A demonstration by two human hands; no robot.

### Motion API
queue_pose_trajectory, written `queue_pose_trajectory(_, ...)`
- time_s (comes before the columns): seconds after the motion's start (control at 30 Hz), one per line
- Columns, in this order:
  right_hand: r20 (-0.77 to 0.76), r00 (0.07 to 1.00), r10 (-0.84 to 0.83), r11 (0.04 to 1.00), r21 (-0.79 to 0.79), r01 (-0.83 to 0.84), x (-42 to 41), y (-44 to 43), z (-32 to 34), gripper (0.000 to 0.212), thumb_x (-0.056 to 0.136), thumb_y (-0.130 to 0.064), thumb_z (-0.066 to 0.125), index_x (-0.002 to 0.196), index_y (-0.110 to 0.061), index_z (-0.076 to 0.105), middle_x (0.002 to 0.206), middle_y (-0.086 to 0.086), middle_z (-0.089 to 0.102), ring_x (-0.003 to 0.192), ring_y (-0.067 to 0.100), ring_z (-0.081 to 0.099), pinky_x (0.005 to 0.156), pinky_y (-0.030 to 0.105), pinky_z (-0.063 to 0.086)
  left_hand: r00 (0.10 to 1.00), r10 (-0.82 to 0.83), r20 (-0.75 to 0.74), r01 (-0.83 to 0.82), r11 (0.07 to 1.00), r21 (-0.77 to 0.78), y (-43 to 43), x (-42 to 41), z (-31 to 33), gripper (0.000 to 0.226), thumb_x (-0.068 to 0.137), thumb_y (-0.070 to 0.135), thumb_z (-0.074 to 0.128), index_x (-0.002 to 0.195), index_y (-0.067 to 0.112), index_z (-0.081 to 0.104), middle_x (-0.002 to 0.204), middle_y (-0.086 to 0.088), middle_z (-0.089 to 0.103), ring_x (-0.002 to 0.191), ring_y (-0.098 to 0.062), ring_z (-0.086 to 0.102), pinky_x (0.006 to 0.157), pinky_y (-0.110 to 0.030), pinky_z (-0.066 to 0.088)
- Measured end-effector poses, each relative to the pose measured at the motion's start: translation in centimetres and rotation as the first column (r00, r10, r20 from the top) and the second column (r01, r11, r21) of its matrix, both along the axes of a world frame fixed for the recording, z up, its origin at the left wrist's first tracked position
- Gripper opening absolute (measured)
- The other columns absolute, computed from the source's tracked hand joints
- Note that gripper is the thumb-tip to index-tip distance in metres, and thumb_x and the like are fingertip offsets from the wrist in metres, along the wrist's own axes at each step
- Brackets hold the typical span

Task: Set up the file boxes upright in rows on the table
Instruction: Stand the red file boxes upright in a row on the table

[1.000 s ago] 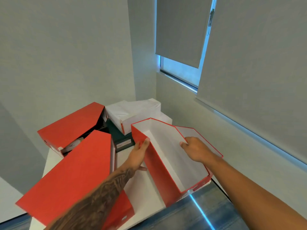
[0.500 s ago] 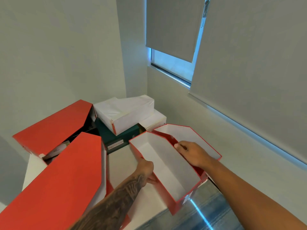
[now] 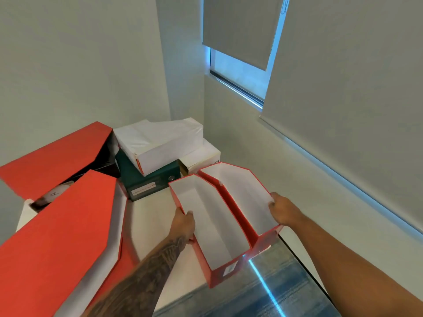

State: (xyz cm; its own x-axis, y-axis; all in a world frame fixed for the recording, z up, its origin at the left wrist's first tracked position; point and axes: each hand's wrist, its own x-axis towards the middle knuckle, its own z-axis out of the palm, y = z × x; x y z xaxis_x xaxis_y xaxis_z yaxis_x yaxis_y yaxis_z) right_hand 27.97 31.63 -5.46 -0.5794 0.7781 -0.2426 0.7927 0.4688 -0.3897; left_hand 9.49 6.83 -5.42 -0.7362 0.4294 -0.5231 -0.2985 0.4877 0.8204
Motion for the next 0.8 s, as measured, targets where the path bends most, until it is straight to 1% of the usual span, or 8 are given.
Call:
queue_pose_trajectory(0.1, 0.013, 0.999, 0.049, 0.998, 0.043, -0.049, 0.3, 0.8, -0.4, 0.023, 0.102, -0.013, 0.043, 0.120, -0.004, 0.054, 0.115, 0.026, 0.068, 0.106, 0.041, 0.065, 0.084, 0.041, 0.051, 0.999, 0.035, -0.027, -0.035, 0.999, 0.015, 0.9, 0.1, -0.4, 0.036, 0.107, 0.037, 0.037, 0.140, 0.023, 0.039, 0.125, -0.002, 0.059, 0.103, -0.028, 0.061, 0.087, -0.055, 0.055)
queue_pose_trajectory(0.27, -0.014, 0.994, 0.110, 0.992, 0.060, -0.109, 0.9, 1.2, -1.0, 0.021, 0.102, -0.015, 0.043, 0.117, -0.005, 0.054, 0.108, 0.025, 0.069, 0.099, 0.041, 0.066, 0.079, 0.042, 0.052, 0.997, 0.052, -0.051, -0.052, 0.999, 0.005, 2.3, 0.0, -0.5, 0.033, 0.106, 0.040, 0.037, 0.134, 0.023, 0.042, 0.125, -0.004, 0.060, 0.107, -0.031, 0.064, 0.090, -0.057, 0.056)
queue_pose_trajectory(0.33, -0.031, 0.992, 0.121, 0.991, 0.055, -0.119, 1.1, 1.1, -1.2, 0.019, 0.102, -0.016, 0.043, 0.114, -0.005, 0.053, 0.106, 0.025, 0.068, 0.096, 0.041, 0.065, 0.075, 0.040, 0.050, 0.997, 0.049, -0.055, -0.050, 0.999, -0.006, 2.9, 0.1, -0.4, 0.032, 0.106, 0.041, 0.038, 0.132, 0.024, 0.041, 0.123, -0.003, 0.059, 0.107, -0.031, 0.064, 0.089, -0.058, 0.056)
queue_pose_trajectory(0.43, -0.039, 0.993, 0.107, 0.994, 0.034, -0.106, 1.3, 1.0, -1.2, 0.019, 0.103, -0.018, 0.041, 0.113, -0.006, 0.052, 0.107, 0.023, 0.068, 0.096, 0.039, 0.065, 0.070, 0.035, 0.043, 0.997, 0.043, -0.063, -0.046, 0.998, -0.035, 3.7, 0.2, -0.4, 0.029, 0.105, 0.043, 0.038, 0.129, 0.026, 0.039, 0.124, -0.003, 0.057, 0.108, -0.032, 0.063, 0.090, -0.057, 0.056)
queue_pose_trajectory(0.5, -0.035, 0.994, 0.106, 0.994, 0.027, -0.105, 1.4, 1.1, -1.2, 0.019, 0.103, -0.019, 0.040, 0.113, -0.007, 0.051, 0.108, 0.022, 0.067, 0.096, 0.039, 0.064, 0.070, 0.034, 0.041, 0.996, 0.047, -0.077, -0.050, 0.998, -0.048, 4.1, 0.2, -0.5, 0.026, 0.105, 0.044, 0.037, 0.125, 0.028, 0.039, 0.124, -0.003, 0.058, 0.107, -0.032, 0.063, 0.090, -0.057, 0.056)
queue_pose_trajectory(0.57, -0.040, 0.993, 0.110, 0.994, 0.026, -0.109, 1.5, 1.2, -1.2, 0.018, 0.103, -0.020, 0.040, 0.112, -0.007, 0.050, 0.108, 0.022, 0.067, 0.095, 0.038, 0.064, 0.070, 0.035, 0.042, 0.995, 0.051, -0.087, -0.056, 0.997, -0.061, 4.4, 0.2, -0.6, 0.030, 0.105, 0.044, 0.036, 0.128, 0.026, 0.040, 0.125, -0.004, 0.058, 0.108, -0.032, 0.063, 0.088, -0.056, 0.057)
queue_pose_trajectory(0.7, -0.038, 0.992, 0.117, 0.993, 0.035, -0.116, 1.6, 1.5, -0.9, 0.019, 0.104, -0.021, 0.040, 0.111, -0.008, 0.050, 0.107, 0.021, 0.067, 0.094, 0.039, 0.064, 0.074, 0.039, 0.050, 0.993, 0.062, -0.103, -0.069, 0.995, -0.066, 5.0, 0.4, -0.4, 0.033, 0.105, 0.044, 0.036, 0.131, 0.024, 0.041, 0.126, -0.004, 0.058, 0.107, -0.032, 0.063, 0.083, -0.052, 0.057)
queue_pose_trajectory(0.8, -0.027, 0.992, 0.121, 0.992, 0.042, -0.119, 1.7, 2.1, -0.7, 0.019, 0.104, -0.021, 0.040, 0.113, -0.008, 0.050, 0.107, 0.021, 0.067, 0.094, 0.039, 0.065, 0.075, 0.040, 0.051, 0.992, 0.077, -0.104, -0.084, 0.995, -0.059, 5.4, 0.3, -0.7, 0.034, 0.105, 0.045, 0.037, 0.132, 0.025, 0.040, 0.127, -0.004, 0.058, 0.106, -0.031, 0.064, 0.083, -0.052, 0.058)
